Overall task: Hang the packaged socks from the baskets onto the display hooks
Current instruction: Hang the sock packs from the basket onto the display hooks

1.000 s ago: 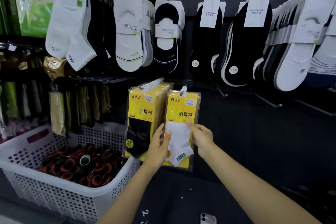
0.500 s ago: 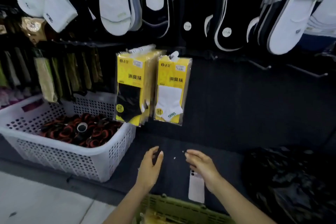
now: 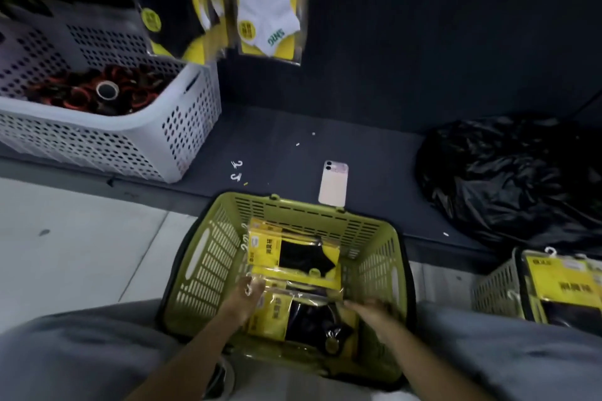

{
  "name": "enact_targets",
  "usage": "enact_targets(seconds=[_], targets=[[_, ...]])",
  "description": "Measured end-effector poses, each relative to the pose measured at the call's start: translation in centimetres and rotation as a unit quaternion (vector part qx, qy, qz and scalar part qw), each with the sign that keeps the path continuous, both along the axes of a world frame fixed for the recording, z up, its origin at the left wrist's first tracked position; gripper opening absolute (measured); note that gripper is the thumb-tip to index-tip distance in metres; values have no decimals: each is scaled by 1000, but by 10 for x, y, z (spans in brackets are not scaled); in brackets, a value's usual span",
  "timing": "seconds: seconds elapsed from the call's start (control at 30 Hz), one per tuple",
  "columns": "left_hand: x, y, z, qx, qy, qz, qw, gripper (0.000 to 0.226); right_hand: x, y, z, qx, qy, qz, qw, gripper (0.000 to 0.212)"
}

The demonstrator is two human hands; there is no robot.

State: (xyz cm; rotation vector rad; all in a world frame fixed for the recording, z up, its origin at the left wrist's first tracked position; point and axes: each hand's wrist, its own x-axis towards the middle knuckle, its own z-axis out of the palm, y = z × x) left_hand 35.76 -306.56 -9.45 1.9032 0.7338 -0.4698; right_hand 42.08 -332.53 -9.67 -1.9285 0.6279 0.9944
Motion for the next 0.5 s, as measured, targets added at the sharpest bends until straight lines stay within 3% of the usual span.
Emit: enact_targets(seconds=[0.07,0.13,0.27,0.4,0.5], targets=[[-4,0,-2,-9,22,-8,1000,17,-10,0,-14,-4,36,9,999,55],[-5,2,-6,-27,33,-31,999,13,-19,4,-24,16,76,-6,997,52],[-3,4,-13,-39,74,-97,992,54,-25,10,-35,19,98,-49,994,59],[-2,5,-26,-34,156,-119,980,62,-24,10,-41,12,98,-80,992,65],[-1,3,-33,-29,179,-170,969,56,-22,12,-46,12,90,-96,991,72]])
